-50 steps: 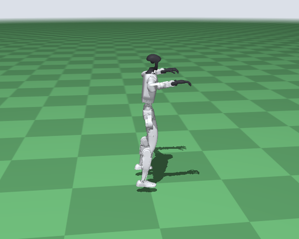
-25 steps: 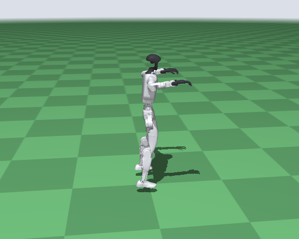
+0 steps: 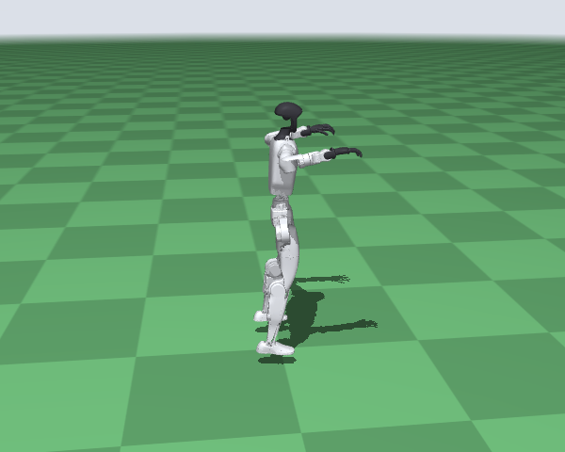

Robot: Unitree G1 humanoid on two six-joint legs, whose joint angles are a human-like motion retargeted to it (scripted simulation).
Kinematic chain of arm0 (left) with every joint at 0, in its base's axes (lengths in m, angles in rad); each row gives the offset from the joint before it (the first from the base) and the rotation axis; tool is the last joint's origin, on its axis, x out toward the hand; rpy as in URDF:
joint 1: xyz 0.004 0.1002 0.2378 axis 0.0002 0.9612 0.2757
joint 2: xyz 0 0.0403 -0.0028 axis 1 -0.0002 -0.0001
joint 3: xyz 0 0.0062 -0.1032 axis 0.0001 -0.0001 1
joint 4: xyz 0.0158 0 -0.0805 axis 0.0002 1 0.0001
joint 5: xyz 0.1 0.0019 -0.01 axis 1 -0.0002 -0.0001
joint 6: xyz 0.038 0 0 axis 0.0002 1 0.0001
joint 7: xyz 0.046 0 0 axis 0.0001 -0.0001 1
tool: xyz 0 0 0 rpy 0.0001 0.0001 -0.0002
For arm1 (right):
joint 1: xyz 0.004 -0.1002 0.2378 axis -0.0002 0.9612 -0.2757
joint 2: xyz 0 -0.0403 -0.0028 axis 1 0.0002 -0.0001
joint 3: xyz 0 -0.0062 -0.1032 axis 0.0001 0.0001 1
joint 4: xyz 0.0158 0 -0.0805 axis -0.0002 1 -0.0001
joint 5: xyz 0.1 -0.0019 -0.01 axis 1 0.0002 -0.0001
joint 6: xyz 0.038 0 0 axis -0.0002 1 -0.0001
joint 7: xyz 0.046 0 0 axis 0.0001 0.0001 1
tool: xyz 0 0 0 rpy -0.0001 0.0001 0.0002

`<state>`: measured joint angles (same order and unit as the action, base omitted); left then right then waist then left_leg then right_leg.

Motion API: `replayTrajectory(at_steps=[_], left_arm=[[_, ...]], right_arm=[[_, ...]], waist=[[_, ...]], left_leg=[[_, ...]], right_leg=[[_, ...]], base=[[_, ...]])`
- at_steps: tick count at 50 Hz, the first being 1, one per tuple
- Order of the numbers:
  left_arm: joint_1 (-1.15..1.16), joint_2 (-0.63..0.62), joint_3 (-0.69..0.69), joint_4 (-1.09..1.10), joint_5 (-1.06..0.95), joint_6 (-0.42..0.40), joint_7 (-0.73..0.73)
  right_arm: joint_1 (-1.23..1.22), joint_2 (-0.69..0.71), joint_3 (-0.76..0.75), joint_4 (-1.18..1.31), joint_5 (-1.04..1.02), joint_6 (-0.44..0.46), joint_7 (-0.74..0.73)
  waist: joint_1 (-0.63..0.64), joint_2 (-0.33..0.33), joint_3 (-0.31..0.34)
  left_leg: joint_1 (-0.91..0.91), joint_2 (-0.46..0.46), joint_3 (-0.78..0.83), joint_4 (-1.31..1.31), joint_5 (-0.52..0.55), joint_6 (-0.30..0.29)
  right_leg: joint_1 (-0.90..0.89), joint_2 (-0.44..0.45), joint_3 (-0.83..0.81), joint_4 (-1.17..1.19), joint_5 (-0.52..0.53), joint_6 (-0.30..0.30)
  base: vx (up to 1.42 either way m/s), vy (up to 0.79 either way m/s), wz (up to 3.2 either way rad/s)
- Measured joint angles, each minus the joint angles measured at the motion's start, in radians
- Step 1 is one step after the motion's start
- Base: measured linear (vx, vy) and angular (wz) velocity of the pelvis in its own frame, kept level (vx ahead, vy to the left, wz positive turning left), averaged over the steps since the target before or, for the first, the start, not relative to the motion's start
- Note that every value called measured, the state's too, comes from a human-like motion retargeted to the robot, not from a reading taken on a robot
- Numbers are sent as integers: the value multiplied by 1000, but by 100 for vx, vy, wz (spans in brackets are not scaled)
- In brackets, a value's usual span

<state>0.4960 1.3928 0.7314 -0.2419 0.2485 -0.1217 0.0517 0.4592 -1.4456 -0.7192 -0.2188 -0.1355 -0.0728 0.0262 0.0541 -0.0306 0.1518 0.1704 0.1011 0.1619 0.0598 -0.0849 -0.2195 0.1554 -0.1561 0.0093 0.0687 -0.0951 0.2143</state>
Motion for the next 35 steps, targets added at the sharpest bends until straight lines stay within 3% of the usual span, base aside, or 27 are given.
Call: replayTrajectory(at_steps=[18, 35], left_arm=[[-18, 5, -14, 8, -4, 2, -36], [-18, 14, -42, 44, 42, 10, 18]], right_arm=[[-7, 4, -2, 3, 5, 7, 12], [-28, 25, 43, 5, 39, -7, -30]], waist=[[-5, -3, -2], [-11, -9, 24]], left_leg=[[4, 2, 3, 2, -5, 1], [1, 5, 9, 3, -5, 2]], right_leg=[[3, 2, 2, 1, -5, -2], [-6, 5, 11, 5, -5, 1]], base=[[0, 0, 0], [0, 0, 0]])
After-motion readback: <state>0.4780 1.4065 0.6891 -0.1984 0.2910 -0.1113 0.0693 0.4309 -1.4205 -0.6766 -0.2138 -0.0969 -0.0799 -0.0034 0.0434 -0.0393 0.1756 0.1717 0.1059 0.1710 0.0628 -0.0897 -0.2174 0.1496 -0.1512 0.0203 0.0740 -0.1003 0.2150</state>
